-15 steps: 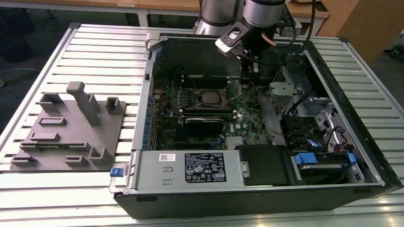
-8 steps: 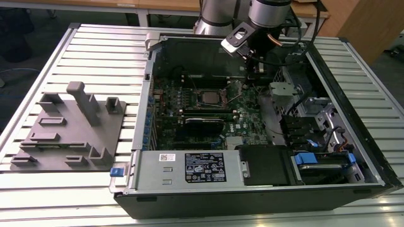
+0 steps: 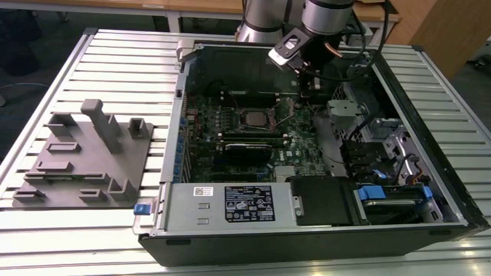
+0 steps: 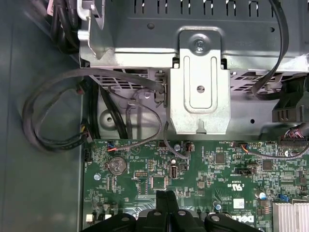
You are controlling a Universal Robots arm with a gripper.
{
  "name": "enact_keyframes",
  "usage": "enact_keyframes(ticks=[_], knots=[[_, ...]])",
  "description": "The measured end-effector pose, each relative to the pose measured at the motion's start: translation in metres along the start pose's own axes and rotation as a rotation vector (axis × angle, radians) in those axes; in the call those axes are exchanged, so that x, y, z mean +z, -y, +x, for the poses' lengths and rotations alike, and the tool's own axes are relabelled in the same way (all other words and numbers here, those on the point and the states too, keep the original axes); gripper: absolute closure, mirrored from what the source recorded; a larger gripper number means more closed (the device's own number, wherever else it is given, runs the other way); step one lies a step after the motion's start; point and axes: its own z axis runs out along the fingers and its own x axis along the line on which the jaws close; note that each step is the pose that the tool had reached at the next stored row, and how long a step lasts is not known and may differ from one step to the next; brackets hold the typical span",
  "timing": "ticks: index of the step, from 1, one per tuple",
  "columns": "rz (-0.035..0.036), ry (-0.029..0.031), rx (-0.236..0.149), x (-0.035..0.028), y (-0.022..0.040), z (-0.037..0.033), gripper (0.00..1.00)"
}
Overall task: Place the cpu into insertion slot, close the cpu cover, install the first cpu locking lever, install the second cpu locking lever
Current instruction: 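Close the cpu cover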
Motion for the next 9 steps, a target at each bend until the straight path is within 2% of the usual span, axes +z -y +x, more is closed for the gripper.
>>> enact_keyframes(ticks=[2, 9], knots=[[0.0000, 0.0015, 0.000, 0.0018, 0.0000, 0.0001, 0.90], [0.0013, 0.0132, -0.001, 0.0083, 0.0002, 0.0002, 0.90]])
